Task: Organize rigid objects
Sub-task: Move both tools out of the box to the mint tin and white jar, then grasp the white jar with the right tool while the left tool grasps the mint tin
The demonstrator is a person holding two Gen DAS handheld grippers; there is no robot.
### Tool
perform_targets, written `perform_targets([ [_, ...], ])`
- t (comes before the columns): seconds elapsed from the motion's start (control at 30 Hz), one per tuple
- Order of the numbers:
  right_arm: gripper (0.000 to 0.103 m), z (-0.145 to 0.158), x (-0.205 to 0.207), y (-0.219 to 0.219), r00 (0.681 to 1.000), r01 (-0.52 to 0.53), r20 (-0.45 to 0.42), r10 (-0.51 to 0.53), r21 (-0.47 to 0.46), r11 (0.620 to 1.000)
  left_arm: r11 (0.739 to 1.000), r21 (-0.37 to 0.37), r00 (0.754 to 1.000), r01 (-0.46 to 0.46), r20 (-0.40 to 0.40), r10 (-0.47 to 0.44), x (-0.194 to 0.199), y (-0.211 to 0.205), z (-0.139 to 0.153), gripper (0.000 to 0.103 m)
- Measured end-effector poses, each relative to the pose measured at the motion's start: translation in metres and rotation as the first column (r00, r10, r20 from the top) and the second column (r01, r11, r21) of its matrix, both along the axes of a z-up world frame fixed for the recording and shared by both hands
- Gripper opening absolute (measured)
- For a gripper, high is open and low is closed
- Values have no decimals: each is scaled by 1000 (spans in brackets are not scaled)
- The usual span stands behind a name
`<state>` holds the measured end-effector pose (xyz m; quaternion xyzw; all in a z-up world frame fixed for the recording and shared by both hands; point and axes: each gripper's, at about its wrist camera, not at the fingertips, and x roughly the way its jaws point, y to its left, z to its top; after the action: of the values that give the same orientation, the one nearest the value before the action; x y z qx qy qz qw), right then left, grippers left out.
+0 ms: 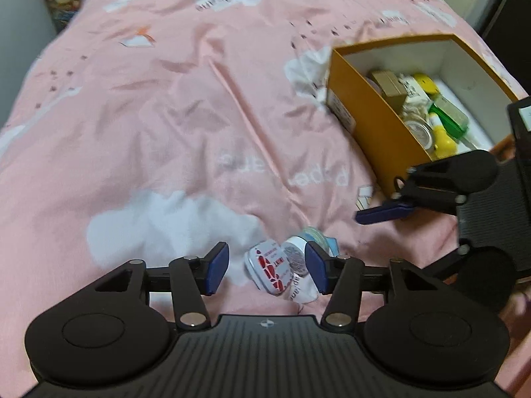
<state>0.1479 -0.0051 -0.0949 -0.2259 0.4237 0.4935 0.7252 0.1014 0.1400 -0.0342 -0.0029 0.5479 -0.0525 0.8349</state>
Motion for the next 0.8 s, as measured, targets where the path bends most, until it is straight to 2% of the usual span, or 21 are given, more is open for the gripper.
perform_targets([
  [0.2, 55, -7, 7, 18, 999, -42, 24, 42, -33, 999, 993, 54, 991, 103, -87, -98, 18, 5, -15, 72],
  [0.4, 55, -22, 13, 34, 997, -69, 24, 70, -67, 995, 962, 87, 961, 260, -122, -249, 25, 0, -27, 76],
  [0.57, 54, -30, 15, 39, 996, -93, -17, 92, -58, 994, 938, 71, 931, 340, -166, -325, 30, -1, -36, 76],
  [0.8, 50, -38, 15, 44, 994, -104, -38, 102, -46, 994, 927, 34, 907, 374, -220, -358, 38, -6, -53, 76],
])
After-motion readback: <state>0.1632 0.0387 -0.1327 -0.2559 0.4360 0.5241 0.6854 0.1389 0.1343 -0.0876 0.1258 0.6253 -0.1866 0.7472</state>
